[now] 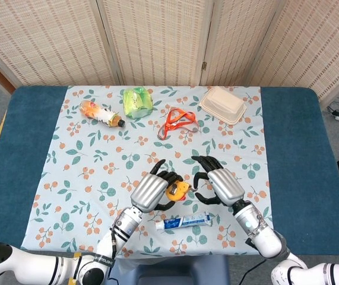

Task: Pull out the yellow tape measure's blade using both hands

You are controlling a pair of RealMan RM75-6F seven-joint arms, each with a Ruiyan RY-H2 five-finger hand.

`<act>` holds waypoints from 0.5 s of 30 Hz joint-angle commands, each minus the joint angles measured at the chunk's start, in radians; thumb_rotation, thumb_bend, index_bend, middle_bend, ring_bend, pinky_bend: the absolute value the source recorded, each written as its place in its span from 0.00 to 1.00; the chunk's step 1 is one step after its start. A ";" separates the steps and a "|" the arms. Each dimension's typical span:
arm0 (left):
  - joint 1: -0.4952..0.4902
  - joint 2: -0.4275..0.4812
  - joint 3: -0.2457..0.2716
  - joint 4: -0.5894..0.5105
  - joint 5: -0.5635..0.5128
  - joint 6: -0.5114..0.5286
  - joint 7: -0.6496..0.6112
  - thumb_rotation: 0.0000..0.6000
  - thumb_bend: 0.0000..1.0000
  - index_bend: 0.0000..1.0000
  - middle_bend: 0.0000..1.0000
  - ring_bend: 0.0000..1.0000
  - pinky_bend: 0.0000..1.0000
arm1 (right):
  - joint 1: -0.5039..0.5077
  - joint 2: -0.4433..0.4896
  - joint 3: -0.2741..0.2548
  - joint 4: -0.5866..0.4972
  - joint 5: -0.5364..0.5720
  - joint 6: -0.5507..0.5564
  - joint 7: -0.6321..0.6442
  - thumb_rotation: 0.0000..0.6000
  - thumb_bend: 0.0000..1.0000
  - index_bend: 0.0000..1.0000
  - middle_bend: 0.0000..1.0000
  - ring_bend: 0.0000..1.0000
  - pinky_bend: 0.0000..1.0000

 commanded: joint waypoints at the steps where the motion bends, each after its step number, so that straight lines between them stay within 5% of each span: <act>1: 0.000 -0.001 0.002 0.003 0.001 0.000 0.000 1.00 0.35 0.51 0.50 0.40 0.06 | 0.002 -0.002 -0.002 0.004 0.002 -0.003 0.002 1.00 0.38 0.64 0.11 0.04 0.00; 15: 0.002 -0.006 0.007 0.016 0.010 0.002 -0.005 1.00 0.35 0.51 0.50 0.40 0.06 | 0.016 -0.017 -0.001 0.020 0.015 -0.009 -0.005 1.00 0.38 0.65 0.13 0.04 0.00</act>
